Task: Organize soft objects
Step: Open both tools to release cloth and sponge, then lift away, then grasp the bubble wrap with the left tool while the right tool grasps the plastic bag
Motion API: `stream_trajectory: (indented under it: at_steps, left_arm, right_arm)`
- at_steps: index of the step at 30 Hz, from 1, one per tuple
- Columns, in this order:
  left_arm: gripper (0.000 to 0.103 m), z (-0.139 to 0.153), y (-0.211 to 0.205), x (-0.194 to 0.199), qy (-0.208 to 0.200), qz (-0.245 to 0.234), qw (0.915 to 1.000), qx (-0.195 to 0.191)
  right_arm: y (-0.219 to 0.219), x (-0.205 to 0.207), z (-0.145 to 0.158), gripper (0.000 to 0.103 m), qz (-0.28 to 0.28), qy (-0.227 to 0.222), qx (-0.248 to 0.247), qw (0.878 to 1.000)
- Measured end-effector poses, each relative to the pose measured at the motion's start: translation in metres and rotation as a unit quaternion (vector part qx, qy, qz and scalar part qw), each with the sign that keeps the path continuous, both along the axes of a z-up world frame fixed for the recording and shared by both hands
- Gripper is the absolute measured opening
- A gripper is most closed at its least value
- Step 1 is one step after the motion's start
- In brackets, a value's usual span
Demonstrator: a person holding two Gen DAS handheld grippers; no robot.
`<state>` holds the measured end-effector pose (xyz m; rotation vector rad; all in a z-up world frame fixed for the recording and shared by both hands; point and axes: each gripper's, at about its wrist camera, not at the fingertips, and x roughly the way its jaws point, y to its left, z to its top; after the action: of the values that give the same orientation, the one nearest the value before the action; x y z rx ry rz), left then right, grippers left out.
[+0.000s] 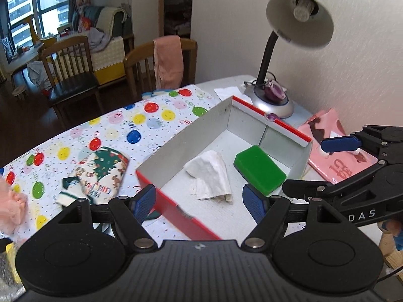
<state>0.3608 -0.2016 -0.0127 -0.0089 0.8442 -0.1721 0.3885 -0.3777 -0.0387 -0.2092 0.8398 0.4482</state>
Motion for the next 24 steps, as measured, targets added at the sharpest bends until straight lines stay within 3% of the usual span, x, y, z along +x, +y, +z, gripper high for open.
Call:
stream_trajectory:
  at_steps: [15, 24]
  left_arm:
    - [0.075, 0.023, 0.074, -0.096, -0.054, 0.038, 0.9975, -0.026]
    - [0.082, 0.017, 0.117, -0.147, -0.080, 0.062, 0.9942, -0.036]
  right_arm:
    - [0.053, -0.077, 0.047, 0.098, 0.055, -0.074, 0.061, 0.994]
    - [0.090, -0.116, 0.050, 0.101, 0.080, -0.096, 0.087, 0.988]
